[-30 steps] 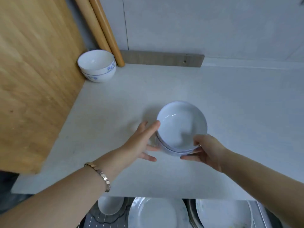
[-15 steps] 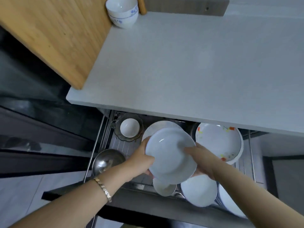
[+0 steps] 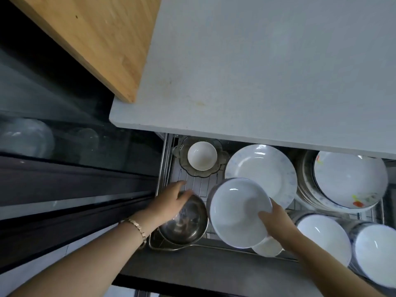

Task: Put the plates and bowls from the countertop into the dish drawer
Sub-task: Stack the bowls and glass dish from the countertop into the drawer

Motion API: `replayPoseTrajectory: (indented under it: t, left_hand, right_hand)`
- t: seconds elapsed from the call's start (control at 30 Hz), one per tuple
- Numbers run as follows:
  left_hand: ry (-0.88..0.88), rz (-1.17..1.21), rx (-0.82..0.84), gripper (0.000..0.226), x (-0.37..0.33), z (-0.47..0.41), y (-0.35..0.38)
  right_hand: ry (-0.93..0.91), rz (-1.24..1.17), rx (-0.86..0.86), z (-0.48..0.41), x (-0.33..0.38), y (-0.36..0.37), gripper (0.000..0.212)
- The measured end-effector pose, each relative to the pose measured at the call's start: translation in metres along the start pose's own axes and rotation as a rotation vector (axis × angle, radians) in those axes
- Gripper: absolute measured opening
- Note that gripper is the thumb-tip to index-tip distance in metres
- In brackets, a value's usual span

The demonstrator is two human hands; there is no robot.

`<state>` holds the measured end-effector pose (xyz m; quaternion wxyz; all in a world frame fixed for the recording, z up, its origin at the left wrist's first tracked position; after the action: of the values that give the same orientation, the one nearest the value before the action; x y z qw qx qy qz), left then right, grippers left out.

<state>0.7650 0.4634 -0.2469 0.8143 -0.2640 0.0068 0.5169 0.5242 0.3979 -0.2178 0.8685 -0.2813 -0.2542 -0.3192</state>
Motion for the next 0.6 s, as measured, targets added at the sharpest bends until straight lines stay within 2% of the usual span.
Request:
replayPoseTrajectory:
  t: [0.07,0.1,0.2,0.33,0.43,0.6]
  left_hand:
    - [-0.005,-0.34,-0.041,0.057,0.011,-0.028,0.001]
    - [-0.028,-0.43,-0.024,0.058,0.017,-0.04,0.006]
    - [-0.109,-0.495,0.028,0.05,0.031,-0.065,0.02]
    - [-0.063,-0.438,0.004,0.049,0.036,-0.075,0.024]
    - [-0.043,-0.358,0.04,0.051,0.045,-0.075,0.035]
    - [-0.014,-0.012,0.131,0.029,0.045,-0.064,0.051]
  right_hand:
    - [0.026,0.025,-0.029,-0.007,-0.008,0.004,0.049]
    - [0.034,0.044,-0.046,-0.009,-0.013,0.005,0.049]
    - [0.048,0.098,-0.042,-0.009,-0.022,0.007,0.055]
    - [0.065,0.169,0.013,-0.008,-0.026,0.009,0.05]
    - [0.024,0.237,0.098,-0.006,-0.02,0.022,0.054]
    - [-0.033,0.298,0.28,-0.01,-0.015,0.07,0.059]
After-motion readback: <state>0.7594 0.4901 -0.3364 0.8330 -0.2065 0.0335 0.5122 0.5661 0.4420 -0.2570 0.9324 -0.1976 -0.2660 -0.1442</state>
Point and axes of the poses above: each hand's wrist, its own z-axis away from the middle knuckle, its own y-axis out of the palm, x = y × z, the point moved 6 cm from there along -z, towards the middle knuckle, and after that the axes turned 13 degrees about -y, right-handed, at the moved point
